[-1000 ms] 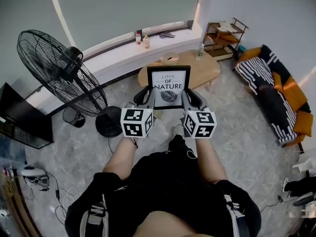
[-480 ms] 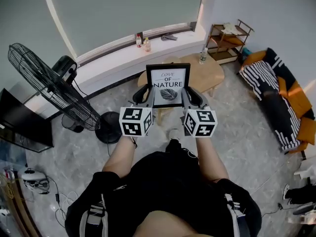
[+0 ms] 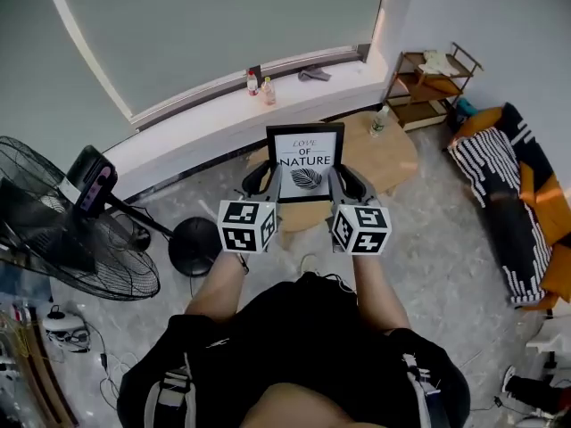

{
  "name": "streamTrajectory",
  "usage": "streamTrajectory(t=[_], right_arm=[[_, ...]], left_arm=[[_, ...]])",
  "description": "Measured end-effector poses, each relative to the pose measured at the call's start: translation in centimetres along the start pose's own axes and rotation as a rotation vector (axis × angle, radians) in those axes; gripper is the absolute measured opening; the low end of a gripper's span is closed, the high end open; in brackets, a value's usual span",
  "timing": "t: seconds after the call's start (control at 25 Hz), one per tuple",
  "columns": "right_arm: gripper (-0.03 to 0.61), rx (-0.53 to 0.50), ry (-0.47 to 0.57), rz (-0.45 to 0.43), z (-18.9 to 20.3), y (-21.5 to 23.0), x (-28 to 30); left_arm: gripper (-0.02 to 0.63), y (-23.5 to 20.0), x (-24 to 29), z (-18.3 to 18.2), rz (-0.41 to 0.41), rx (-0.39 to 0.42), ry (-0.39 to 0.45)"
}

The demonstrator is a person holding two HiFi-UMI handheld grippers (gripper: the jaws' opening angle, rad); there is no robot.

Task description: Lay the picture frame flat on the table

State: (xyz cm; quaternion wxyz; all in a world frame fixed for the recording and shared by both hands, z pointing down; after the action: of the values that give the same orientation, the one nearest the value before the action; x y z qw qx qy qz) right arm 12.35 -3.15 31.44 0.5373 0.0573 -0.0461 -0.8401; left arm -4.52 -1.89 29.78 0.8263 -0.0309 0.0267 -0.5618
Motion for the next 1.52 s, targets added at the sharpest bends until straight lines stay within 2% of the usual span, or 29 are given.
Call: streamTrajectory(t=[0.28, 0.48, 0.72, 1.0, 1.16, 1.52], right_arm=[[0.084, 0.032, -0.081, -0.028, 1.1, 8.0, 12.3], [0.084, 0.037, -0.141, -0.051, 2.8, 10.5, 19.2], [0.086, 0.044, -0.211, -0.043, 6.6, 8.4, 23.7], [0.086, 0.134, -0.273, 0.024, 11.0, 7.8, 25.5], [0.086, 0.162, -0.332, 0.049, 14.4, 7.7, 25.8], [0.086, 0.226, -0.491, 0.055, 21.8, 9.1, 25.3]], left_arm=[[0.091, -3.6, 13.9, 1.5, -0.036, -0.030, -0.064], [0.091, -7.0, 19.8, 3.2, -0.070, -0.066, -0.108], [0.092, -12.7, 21.5, 6.2, -0.043, -0.098, -0.184], [0.094, -16.0, 22.9, 9.7, 0.039, -0.121, -0.252], [0.095, -17.3, 23.1, 13.4, 0.073, -0.180, -0.315], [0.097, -17.5, 23.4, 20.6, 0.069, -0.215, -0.482]])
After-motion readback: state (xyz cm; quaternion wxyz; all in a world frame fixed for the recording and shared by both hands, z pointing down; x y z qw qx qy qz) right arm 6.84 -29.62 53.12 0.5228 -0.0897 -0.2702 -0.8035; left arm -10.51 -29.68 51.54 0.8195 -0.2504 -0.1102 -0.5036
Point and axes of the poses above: the fingertips, and each gripper's own axes: x forward along the fingers, y to its right, z out of its underside, the point moved 4 cm from there along -x, backward along the fingers, and after that the axes turned 11 degrees about y, right-handed, at the moved point
